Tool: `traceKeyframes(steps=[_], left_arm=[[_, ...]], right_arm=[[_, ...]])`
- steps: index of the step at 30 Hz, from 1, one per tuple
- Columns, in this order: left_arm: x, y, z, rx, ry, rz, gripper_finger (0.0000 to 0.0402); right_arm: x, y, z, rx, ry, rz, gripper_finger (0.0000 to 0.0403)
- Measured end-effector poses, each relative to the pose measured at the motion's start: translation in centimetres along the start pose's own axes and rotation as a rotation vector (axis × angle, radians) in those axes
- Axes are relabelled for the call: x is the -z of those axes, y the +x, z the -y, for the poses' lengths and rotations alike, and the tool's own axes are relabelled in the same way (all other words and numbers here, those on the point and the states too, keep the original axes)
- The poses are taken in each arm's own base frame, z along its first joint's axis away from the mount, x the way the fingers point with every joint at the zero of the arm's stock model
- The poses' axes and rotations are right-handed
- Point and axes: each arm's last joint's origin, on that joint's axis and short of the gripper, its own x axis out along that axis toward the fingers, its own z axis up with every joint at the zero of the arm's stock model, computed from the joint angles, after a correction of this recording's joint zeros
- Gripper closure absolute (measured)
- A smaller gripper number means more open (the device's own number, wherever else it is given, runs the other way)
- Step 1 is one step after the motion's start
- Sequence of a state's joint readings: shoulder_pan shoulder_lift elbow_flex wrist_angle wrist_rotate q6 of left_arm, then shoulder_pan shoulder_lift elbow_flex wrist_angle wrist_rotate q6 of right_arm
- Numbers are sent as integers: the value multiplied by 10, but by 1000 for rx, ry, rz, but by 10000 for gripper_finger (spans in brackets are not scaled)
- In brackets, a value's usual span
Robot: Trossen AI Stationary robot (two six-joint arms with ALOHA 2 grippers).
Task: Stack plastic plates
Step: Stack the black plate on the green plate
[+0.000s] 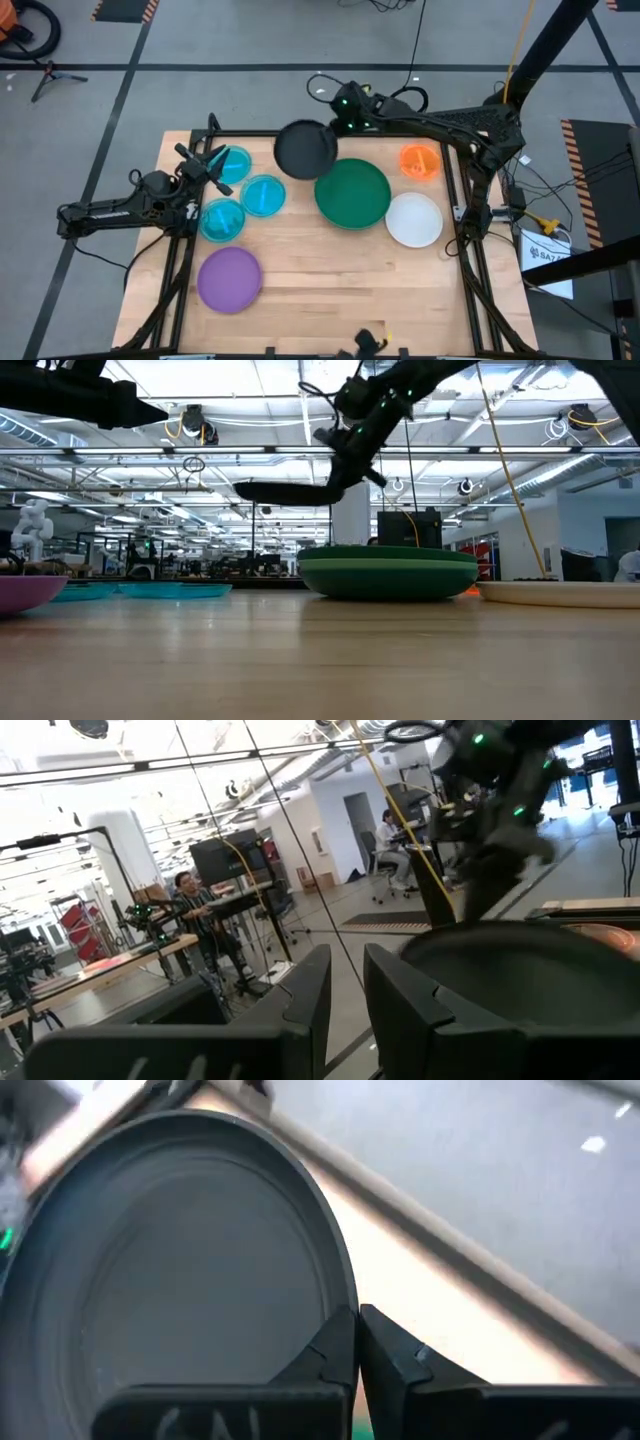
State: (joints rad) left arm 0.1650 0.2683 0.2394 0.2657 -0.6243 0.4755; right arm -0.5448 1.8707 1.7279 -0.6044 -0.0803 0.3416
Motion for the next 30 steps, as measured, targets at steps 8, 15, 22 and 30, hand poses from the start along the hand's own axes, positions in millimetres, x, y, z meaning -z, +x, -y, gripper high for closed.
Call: traceKeyframes(steps=[8, 15, 22, 30], left_arm=[[0, 0, 0, 2, -5, 0, 330], [0, 0, 0, 4, -11, -3, 330], [1, 0, 0, 5, -9, -4, 330], [1, 0, 0, 5, -9, -4, 330]], right_arm=[[37, -29, -21, 30, -46, -220, 401], [80, -31, -8, 26, 23, -204, 400], [128, -33, 16, -7, 98, -66, 400], [172, -34, 38, 84, 187, -32, 399]])
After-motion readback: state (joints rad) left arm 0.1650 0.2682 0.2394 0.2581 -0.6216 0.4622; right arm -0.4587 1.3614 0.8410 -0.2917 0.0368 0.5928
